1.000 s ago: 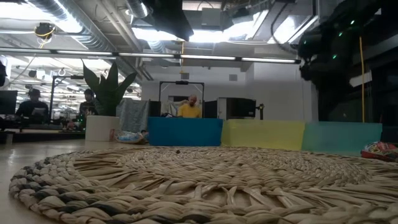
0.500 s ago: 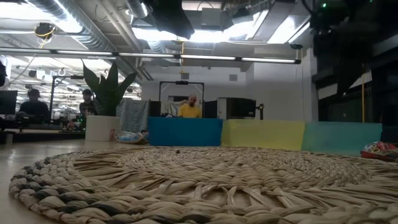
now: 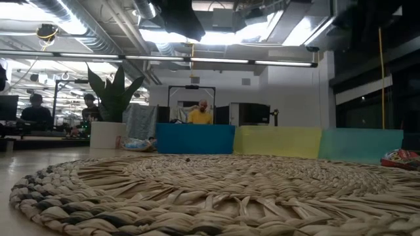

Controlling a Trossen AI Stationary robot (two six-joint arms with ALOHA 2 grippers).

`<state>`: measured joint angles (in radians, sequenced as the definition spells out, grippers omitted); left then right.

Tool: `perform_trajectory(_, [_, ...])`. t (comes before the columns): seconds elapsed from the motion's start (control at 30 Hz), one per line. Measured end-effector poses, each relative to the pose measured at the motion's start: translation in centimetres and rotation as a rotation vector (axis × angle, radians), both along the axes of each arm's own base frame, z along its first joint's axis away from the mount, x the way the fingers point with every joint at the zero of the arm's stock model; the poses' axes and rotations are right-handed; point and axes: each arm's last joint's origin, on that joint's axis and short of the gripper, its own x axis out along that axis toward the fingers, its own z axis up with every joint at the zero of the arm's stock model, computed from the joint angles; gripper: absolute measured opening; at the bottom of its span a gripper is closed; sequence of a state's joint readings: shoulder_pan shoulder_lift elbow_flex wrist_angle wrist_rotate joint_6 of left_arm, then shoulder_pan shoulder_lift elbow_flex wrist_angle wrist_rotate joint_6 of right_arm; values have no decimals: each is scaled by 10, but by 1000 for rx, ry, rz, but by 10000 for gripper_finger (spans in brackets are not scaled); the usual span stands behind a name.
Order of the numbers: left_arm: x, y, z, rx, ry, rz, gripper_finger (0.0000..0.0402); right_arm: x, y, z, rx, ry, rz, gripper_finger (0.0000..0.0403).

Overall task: Pick and place Granola Bars by type
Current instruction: Put the red granola bar into the green bin

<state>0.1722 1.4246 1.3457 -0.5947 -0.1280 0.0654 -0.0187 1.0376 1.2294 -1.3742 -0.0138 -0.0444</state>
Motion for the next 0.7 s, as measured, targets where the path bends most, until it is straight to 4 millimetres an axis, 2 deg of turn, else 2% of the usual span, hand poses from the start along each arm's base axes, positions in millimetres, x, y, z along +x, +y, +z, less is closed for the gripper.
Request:
perform_trajectory(0.13, [0, 0, 0, 0, 0, 0, 171, 10, 13, 20, -43, 25, 137, 194])
perform_trajectory(0.23, [0, 0, 0, -1, 0, 1, 171, 16, 21, 27, -62, 46, 228, 194])
perform_trajectory(0.7, [0, 0, 0, 0, 0, 0, 171, 24, 39, 21, -61, 72, 386, 194])
